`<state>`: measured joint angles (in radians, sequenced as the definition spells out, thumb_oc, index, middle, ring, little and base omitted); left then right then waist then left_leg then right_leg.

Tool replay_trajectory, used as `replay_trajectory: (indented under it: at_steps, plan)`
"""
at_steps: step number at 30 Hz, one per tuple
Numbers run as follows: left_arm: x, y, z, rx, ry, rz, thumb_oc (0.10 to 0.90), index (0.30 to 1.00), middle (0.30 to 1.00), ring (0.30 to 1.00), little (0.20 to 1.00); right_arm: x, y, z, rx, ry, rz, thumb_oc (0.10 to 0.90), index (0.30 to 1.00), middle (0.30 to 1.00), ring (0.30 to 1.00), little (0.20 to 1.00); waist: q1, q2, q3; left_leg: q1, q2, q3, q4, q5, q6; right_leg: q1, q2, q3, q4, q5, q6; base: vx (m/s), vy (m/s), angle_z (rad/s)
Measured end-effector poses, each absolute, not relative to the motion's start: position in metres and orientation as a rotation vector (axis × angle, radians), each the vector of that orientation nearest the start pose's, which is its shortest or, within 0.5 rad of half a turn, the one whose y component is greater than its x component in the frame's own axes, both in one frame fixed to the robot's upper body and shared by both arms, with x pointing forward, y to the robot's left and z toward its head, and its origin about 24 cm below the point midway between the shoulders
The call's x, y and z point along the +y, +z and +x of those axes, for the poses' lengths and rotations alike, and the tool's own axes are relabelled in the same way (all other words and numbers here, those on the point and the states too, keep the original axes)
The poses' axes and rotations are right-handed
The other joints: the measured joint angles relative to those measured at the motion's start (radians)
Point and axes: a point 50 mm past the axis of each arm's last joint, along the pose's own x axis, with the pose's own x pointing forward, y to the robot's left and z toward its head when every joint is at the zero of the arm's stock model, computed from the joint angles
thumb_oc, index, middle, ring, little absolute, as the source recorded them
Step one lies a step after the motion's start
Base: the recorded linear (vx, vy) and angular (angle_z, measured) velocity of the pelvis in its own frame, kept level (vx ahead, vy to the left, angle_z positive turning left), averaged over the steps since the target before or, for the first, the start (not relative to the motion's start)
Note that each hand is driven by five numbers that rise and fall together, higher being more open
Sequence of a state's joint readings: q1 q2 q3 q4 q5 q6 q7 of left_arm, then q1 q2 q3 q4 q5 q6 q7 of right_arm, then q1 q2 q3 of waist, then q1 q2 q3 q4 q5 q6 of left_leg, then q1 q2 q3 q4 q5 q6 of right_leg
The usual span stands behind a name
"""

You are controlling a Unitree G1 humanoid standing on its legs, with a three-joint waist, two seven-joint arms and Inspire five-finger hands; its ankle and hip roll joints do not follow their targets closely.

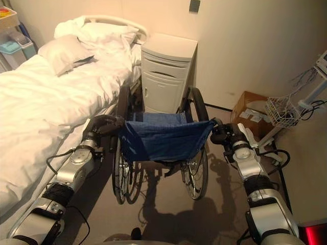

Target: Push the wheelchair next to the bed

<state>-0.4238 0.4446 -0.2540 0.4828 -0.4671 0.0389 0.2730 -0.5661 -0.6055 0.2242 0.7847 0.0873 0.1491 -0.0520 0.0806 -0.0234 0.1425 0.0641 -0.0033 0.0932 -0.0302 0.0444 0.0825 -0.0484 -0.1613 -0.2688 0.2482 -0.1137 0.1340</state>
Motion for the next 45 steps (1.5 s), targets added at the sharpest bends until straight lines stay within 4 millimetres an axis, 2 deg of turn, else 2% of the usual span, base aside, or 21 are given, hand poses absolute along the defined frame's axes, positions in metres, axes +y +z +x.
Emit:
replay_trajectory:
  at_steps: [2, 3, 4, 5, 6, 7, 8, 10, 12, 15, 17, 18, 19, 20, 21, 22, 23, 25, 31, 39, 45]
  plan:
    - [0.211, 0.053, 0.328, 0.15, 0.173, 0.086, 0.4, 0.3, 0.3, 0.3, 0.3, -0.285, 0.064, 0.341, 0.354, -0.162, -0.608, 0.4, 0.3, 0.3, 0.3, 0.3, -0.01, 0.012, 0.005, -0.01, 0.003, -0.025, 0.001, -0.002, -0.003, -0.063, 0.018, 0.01, -0.036, 0.017, 0.026, 0.15, -0.107, 0.28]
    - [0.211, 0.055, 0.328, 0.143, 0.178, 0.086, 0.4, 0.3, 0.3, 0.3, 0.3, -0.284, 0.068, 0.343, 0.342, -0.162, -0.609, 0.4, 0.3, 0.3, 0.3, 0.3, -0.024, 0.007, 0.009, -0.02, -0.004, -0.037, 0.0, -0.002, -0.003, -0.086, 0.017, 0.006, -0.074, 0.028, 0.044, 0.16, -0.124, 0.52]
    - [0.211, 0.055, 0.328, 0.143, 0.178, 0.086, 0.4, 0.3, 0.3, 0.3, 0.3, -0.284, 0.068, 0.344, 0.341, -0.163, -0.608, 0.4, 0.3, 0.3, 0.3, 0.3, -0.032, 0.001, 0.01, -0.018, -0.008, -0.041, 0.0, -0.003, -0.005, -0.091, 0.013, 0.004, -0.084, 0.028, 0.044, 0.26, -0.154, 0.81]
    - [0.211, 0.054, 0.328, 0.148, 0.178, 0.087, 0.4, 0.3, 0.3, 0.3, 0.3, -0.285, 0.067, 0.343, 0.347, -0.163, -0.609, 0.4, 0.3, 0.3, 0.3, 0.3, -0.049, -0.024, 0.009, -0.016, -0.022, -0.038, 0.013, -0.014, -0.02, -0.084, -0.008, -0.002, -0.086, 0.032, 0.035, 0.26, -0.132, 0.76]
    - [0.21, 0.054, 0.328, 0.15, 0.176, 0.084, 0.4, 0.3, 0.3, 0.3, 0.3, -0.286, 0.067, 0.342, 0.349, -0.166, -0.61, 0.4, 0.3, 0.3, 0.3, 0.3, -0.06, -0.03, 0.01, -0.02, -0.021, -0.038, 0.028, -0.022, -0.026, -0.079, -0.011, 0.008, -0.081, 0.048, 0.018, 0.26, -0.111, 0.96]
    - [0.205, 0.052, 0.329, 0.153, 0.172, 0.079, 0.4, 0.3, 0.3, 0.3, 0.3, -0.291, 0.068, 0.34, 0.354, -0.176, -0.62, 0.4, 0.3, 0.3, 0.3, 0.3, -0.067, -0.03, 0.01, -0.034, -0.006, -0.037, 0.062, -0.043, -0.046, -0.079, 0.006, 0.01, -0.035, 0.042, -0.005, 0.2, -0.078, 0.88]
    - [0.201, 0.052, 0.329, 0.152, 0.165, 0.082, 0.4, 0.3, 0.3, 0.3, 0.3, -0.294, 0.068, 0.338, 0.361, -0.18, -0.625, 0.4, 0.3, 0.3, 0.3, 0.3, -0.069, -0.035, 0.009, -0.053, 0.013, -0.015, 0.108, -0.067, -0.063, -0.073, 0.009, 0.007, -0.021, 0.028, -0.048, 0.24, -0.076, 0.84]
    - [0.198, 0.049, 0.328, 0.158, 0.159, 0.076, 0.4, 0.3, 0.3, 0.3, 0.3, -0.301, 0.066, 0.334, 0.374, -0.184, -0.632, 0.4, 0.3, 0.3, 0.3, 0.3, -0.066, -0.035, 0.015, -0.073, 0.068, 0.035, 0.241, -0.106, -0.118, -0.042, 0.027, -0.032, -0.014, 0.025, -0.085, 0.25, 0.021, 0.51]
    - [0.201, 0.048, 0.327, 0.163, 0.175, 0.076, 0.4, 0.3, 0.3, 0.3, 0.3, -0.297, 0.065, 0.336, 0.369, -0.173, -0.628, 0.4, 0.3, 0.3, 0.3, 0.3, -0.043, -0.047, 0.036, -0.108, 0.083, 0.054, 0.338, -0.114, -0.134, -0.01, 0.021, -0.025, -0.021, 0.024, -0.102, 0.2, 0.152, -0.27]
    - [0.203, 0.045, 0.327, 0.168, 0.197, 0.068, 0.4, 0.3, 0.3, 0.3, 0.3, -0.293, 0.074, 0.342, 0.339, -0.168, -0.64, 0.4, 0.3, 0.3, 0.3, 0.3, -0.025, -0.022, 0.053, -0.114, 0.104, 0.041, 0.224, -0.097, -0.154, 0.02, 0.026, -0.023, -0.092, 0.027, -0.103, 0.19, 0.177, -0.52]
    - [0.201, 0.041, 0.326, 0.186, 0.197, 0.07, 0.4, 0.3, 0.3, 0.3, 0.3, -0.294, 0.074, 0.343, 0.344, -0.171, -0.642, 0.4, 0.3, 0.3, 0.3, 0.3, -0.012, 0.002, 0.052, -0.104, 0.102, 0.048, 0.218, -0.099, -0.147, 0.056, 0.018, -0.048, -0.121, 0.045, -0.074, 0.18, 0.173, -0.37]
    - [0.196, 0.036, 0.324, 0.207, 0.176, 0.073, 0.4, 0.3, 0.3, 0.3, 0.3, -0.3, 0.073, 0.338, 0.363, -0.183, -0.656, 0.4, 0.3, 0.3, 0.3, 0.3, -0.014, 0.039, 0.031, -0.09, 0.114, 0.044, 0.164, -0.118, -0.126, 0.06, 0.039, -0.065, -0.123, 0.049, -0.068, 0.13, 0.122, -0.07]
    - [0.192, 0.035, 0.323, 0.206, 0.159, 0.075, 0.4, 0.3, 0.3, 0.3, 0.3, -0.304, 0.069, 0.335, 0.376, -0.193, -0.651, 0.4, 0.3, 0.3, 0.3, 0.3, -0.008, 0.056, 0.021, -0.088, 0.111, 0.024, 0.148, -0.078, -0.129, 0.059, 0.04, -0.052, -0.122, 0.06, -0.049, 0.12, 0.111, -0.01]
    - [0.191, 0.035, 0.322, 0.199, 0.155, 0.083, 0.511, 0.467, 0.467, 0.467, 0.467, -0.305, 0.067, 0.333, 0.383, -0.194, -0.649, 0.4, 0.3, 0.3, 0.3, 0.3, -0.009, 0.046, 0.014, -0.087, 0.104, 0.026, 0.13, -0.078, -0.129, 0.055, 0.038, -0.043, -0.125, 0.06, -0.05, 0.09, 0.072, 0.15]
    - [0.19, 0.039, 0.322, 0.183, 0.146, 0.096, 0.8, 0.9, 0.9, 0.9, 0.9, -0.307, 0.065, 0.331, 0.389, -0.198, -0.646, 0.565, 0.547, 0.547, 0.547, 0.547, -0.018, 0.018, 0.007, -0.083, 0.085, 0.024, 0.097, -0.076, -0.132, 0.051, 0.029, -0.033, -0.109, 0.055, -0.053, 0.08, 0.058, 0.23]
    - [0.189, 0.04, 0.321, 0.178, 0.138, 0.101, 0.8, 0.9, 0.9, 0.9, 0.9, -0.306, 0.061, 0.33, 0.4, -0.196, -0.643, 0.8, 0.9, 0.9, 0.9, 0.9, -0.025, -0.003, -0.006, -0.06, 0.065, 0.02, 0.059, -0.073, -0.136, 0.051, 0.02, -0.016, -0.128, 0.067, -0.05, 0.07, 0.036, 0.21]
    - [0.189, 0.04, 0.321, 0.182, 0.136, 0.103, 0.8, 0.9, 0.9, 0.9, 0.9, -0.306, 0.061, 0.329, 0.401, -0.195, -0.643, 0.8, 0.9, 0.9, 0.9, 0.9, -0.031, -0.012, -0.011, -0.05, 0.058, 0.02, 0.052, -0.065, -0.134, 0.055, 0.017, -0.013, -0.137, 0.068, -0.048, 0.06, 0.024, -0.02]
    - [0.192, 0.034, 0.316, 0.206, 0.143, 0.101, 0.8, 0.9, 0.9, 0.9, 0.9, -0.304, 0.061, 0.328, 0.391, -0.184, -0.644, 0.8, 0.9, 0.9, 0.9, 0.9, -0.031, 0.017, -0.025, -0.04, 0.058, 0.021, 0.035, -0.027, -0.107, 0.073, 0.021, -0.002, -0.15, 0.077, -0.035, 0.07, 0.026, -0.2]
    - [0.2, 0.02, 0.296, 0.238, 0.165, 0.085, 0.8, 0.9, 0.9, 0.9, 0.9, -0.3, 0.051, 0.309, 0.387, -0.126, -0.637, 0.8, 0.9, 0.9, 0.9, 0.9, -0.048, 0.037, -0.062, 0.011, 0.055, 0.018, -0.01, 0.004, -0.087, 0.131, 0.038, 0.013, -0.226, 0.084, -0.022, 0.05, 0.036, -0.07]
    - [0.204, 0.016, 0.288, 0.246, 0.177, 0.078, 0.8, 0.9, 0.9, 0.9, 0.9, -0.295, 0.051, 0.301, 0.385, -0.113, -0.63, 0.8, 0.9, 0.9, 0.9, 0.9, -0.054, 0.047, -0.067, 0.039, 0.058, 0.023, -0.039, 0.005, -0.095, 0.148, 0.047, 0.02, -0.25, 0.087, -0.018, 0.02, 0.031, -0.02]
    - [0.211, 0.016, 0.279, 0.233, 0.209, 0.074, 0.8, 0.9, 0.9, 0.9, 0.9, -0.287, 0.05, 0.291, 0.355, -0.088, -0.609, 0.8, 0.9, 0.9, 0.9, 0.9, -0.061, 0.041, -0.062, 0.061, 0.059, 0.038, -0.052, 0.011, -0.096, 0.153, 0.053, 0.04, -0.263, 0.091, -0.013, 0.01, 0.016, -0.08]
